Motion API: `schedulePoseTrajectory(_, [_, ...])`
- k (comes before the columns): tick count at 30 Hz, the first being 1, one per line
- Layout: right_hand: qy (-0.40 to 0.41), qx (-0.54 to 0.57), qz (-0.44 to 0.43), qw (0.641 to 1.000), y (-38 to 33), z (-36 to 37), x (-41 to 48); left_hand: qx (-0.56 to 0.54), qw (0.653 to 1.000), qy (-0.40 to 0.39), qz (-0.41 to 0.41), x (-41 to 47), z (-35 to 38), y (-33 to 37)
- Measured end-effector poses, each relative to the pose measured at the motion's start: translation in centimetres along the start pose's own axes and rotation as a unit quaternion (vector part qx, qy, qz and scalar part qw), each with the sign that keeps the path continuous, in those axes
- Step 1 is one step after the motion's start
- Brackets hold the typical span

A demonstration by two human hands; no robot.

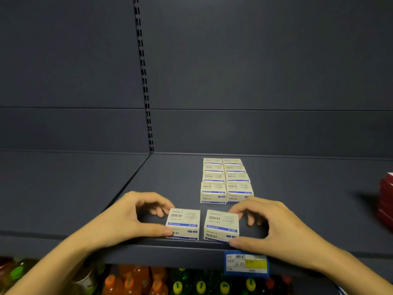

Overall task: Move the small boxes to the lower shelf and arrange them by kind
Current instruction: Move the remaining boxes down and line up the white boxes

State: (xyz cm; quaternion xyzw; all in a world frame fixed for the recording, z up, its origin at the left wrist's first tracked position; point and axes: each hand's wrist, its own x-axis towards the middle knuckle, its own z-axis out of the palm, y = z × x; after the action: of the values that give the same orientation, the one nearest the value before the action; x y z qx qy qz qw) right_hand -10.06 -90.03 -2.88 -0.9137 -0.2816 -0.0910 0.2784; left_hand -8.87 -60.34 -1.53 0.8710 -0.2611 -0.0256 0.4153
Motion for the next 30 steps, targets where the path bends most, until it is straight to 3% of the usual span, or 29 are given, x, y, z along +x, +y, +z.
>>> schedulePoseTrajectory(19, [0.054, 0.043, 0.047, 0.997, 3.5, -1.2, -0.9, -0.018, 0.993, 0.115, -0.010, 3.9, 4.5, 0.8])
schedulePoseTrajectory(30, [0.119, 0.074, 0.076, 0.987, 3.7, -0.7, -0.1, -0.015, 0.991, 0.135, -0.021, 4.3, 4.6, 0.7])
